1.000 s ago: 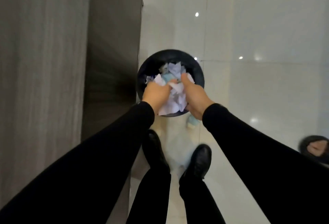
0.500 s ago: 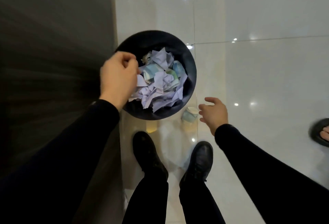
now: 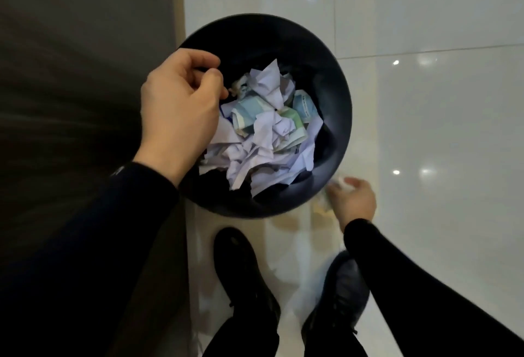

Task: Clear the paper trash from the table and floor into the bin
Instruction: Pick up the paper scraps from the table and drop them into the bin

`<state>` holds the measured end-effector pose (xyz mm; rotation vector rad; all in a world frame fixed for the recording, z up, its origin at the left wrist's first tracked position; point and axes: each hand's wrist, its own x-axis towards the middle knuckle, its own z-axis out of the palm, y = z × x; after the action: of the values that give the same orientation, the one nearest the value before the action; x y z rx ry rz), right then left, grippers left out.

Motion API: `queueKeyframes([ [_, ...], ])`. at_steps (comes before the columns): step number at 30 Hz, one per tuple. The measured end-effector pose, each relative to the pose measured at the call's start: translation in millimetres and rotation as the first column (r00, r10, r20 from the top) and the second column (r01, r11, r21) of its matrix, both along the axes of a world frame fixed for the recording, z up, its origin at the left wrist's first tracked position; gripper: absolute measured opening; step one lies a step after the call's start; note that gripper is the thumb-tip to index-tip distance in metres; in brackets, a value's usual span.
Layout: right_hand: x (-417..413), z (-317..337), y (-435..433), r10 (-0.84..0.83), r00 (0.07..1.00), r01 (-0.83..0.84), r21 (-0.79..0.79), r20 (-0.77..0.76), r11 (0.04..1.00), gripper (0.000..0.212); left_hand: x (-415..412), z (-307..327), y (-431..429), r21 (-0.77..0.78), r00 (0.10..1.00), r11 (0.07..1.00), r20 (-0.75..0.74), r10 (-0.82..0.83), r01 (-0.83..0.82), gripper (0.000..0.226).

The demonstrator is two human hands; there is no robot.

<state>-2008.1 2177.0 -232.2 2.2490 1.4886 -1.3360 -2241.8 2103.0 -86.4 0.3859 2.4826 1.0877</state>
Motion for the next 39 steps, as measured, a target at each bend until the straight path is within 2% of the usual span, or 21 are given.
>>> queueKeyframes([
  [4, -11.7, 99.2, 45.6, -0.111, 0.958, 0.165, 0.192, -0.263, 0.967, 0.026, 6.6, 27.3, -5.7, -0.131, 0.999, 0.991, 0.033, 0.019, -0.015, 0.012],
  [7, -35.1, 186.9, 76.5, -0.031, 0.881, 0.198, 0.308, -0.472, 0.931, 0.022, 13.9, 51.8, -11.1, -0.190, 0.995, 0.981, 0.086, 0.048, -0.031, 0.012],
  [10, -77.4, 244.8, 81.3, 0.094, 0.800, 0.104, 0.291, -0.593, 0.951, 0.026, 18.3, 76.0, -18.1, -0.240, 0.991, 0.970, 0.118, 0.059, -0.029, 0.017],
  [13, -116.8, 264.6, 58.2, 0.214, 0.775, -0.137, 0.173, -0.594, 0.975, 0.030, 20.0, 96.5, -27.1, -0.258, 0.990, 0.966, 0.135, 0.036, 0.000, 0.019],
  [15, -132.1, 272.5, 39.1, 0.288, 0.762, -0.298, 0.080, -0.580, 0.951, 0.049, 18.9, 108.2, -33.5, -0.267, 0.993, 0.964, 0.116, 0.009, 0.022, 0.021],
  [17, -132.1, 273.8, 26.7, 0.298, 0.782, -0.361, -0.008, -0.547, 0.932, 0.071, 20.1, 116.2, -41.8, -0.274, 0.994, 0.961, 0.107, -0.009, 0.038, 0.021],
  [18, -127.5, 271.9, 24.3, 0.290, 0.799, -0.351, -0.017, -0.527, 0.936, 0.071, 21.7, 118.6, -46.5, -0.274, 0.994, 0.961, 0.109, -0.009, 0.038, 0.020],
  [22, -86.3, 264.8, 21.9, 0.219, 0.892, -0.219, 0.047, -0.395, 0.975, 0.036, 35.8, 125.9, -64.4, -0.292, 0.992, 0.956, 0.127, 0.020, 0.018, 0.021],
  [25, -48.3, 253.3, 8.8, 0.235, 0.921, -0.243, 0.014, -0.311, 0.970, 0.022, 53.6, 130.7, -76.3, -0.297, 0.988, 0.955, 0.137, 0.067, -0.024, 0.021],
  [30, 8.5, 237.5, -22.4, 0.307, 0.903, -0.354, -0.118, -0.299, 0.928, 0.020, 99.7, 134.0, -100.1, -0.353, 0.975, 0.934, 0.179, 0.131, -0.061, 0.023],
  [34, 47.4, 240.8, -34.9, 0.289, 0.906, -0.357, -0.190, -0.310, 0.915, 0.019, 133.7, 143.3, -126.6, -0.405, 0.953, 0.906, 0.205, 0.223, -0.125, 0.022],
  [39, 54.3, 248.4, -28.8, 0.309, 0.896, -0.383, -0.205, -0.320, 0.900, 0.021, 149.4, 146.6, -135.0, -0.481, 0.920, 0.866, 0.264, 0.290, -0.135, 0.023],
])
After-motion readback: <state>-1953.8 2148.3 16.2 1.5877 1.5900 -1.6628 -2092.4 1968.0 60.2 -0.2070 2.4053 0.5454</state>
